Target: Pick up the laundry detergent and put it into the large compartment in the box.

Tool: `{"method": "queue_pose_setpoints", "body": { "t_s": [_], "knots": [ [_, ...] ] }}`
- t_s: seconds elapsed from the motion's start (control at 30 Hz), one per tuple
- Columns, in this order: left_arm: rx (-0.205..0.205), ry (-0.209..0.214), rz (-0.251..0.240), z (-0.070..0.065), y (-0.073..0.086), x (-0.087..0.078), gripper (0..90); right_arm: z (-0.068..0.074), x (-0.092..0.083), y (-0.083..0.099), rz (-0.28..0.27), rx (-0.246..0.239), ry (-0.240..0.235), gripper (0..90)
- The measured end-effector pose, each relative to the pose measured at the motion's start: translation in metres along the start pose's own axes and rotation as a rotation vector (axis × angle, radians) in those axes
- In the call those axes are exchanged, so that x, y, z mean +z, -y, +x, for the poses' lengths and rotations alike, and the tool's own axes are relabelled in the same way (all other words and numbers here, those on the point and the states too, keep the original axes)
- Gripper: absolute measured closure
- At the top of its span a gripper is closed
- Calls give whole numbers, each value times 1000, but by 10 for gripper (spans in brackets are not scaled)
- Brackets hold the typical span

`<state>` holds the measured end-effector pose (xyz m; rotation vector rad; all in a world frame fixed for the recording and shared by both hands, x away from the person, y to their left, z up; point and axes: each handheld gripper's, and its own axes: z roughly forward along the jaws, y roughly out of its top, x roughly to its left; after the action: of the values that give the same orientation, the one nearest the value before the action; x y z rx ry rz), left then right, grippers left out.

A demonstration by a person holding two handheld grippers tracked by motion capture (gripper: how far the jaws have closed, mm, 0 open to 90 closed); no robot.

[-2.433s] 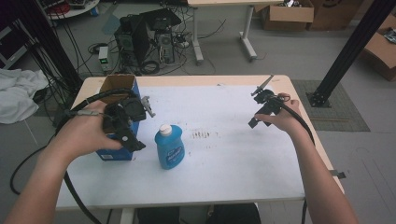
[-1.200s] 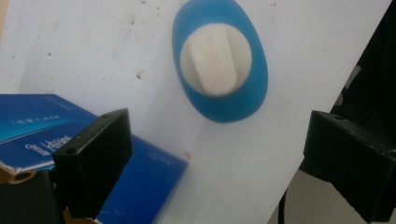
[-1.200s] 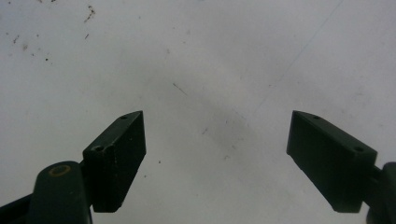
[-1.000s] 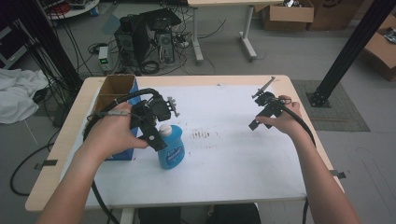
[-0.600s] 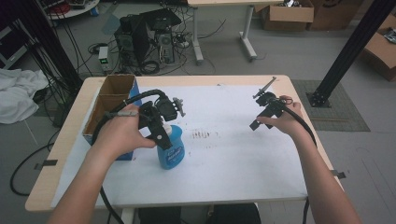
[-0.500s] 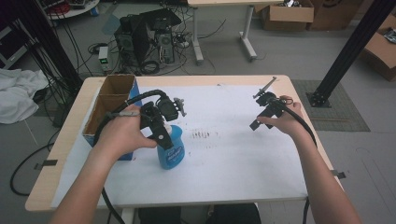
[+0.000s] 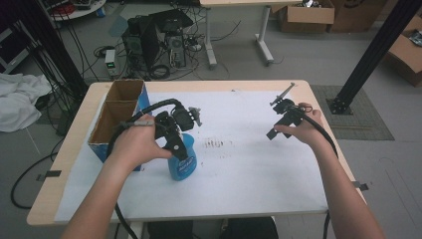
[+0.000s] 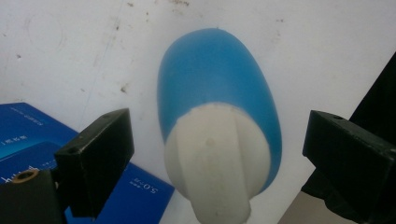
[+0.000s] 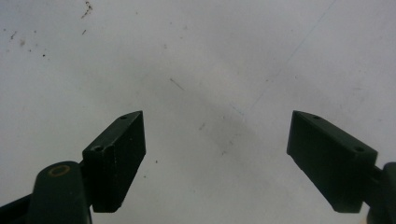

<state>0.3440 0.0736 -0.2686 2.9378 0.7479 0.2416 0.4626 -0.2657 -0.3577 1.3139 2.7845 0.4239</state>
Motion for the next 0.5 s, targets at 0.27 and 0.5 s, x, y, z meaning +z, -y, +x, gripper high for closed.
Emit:
{"method": "queue_pose_setpoints", "body": {
  "t_s": [0.27,0.5],
  "knots": [
    [1,10,10,0,-3,8,102,-1,1,0,1,3,-2,197],
    [4,9,26,-1,-7,15,103,-1,1,0,2,1,-3,197]
  ]
}}
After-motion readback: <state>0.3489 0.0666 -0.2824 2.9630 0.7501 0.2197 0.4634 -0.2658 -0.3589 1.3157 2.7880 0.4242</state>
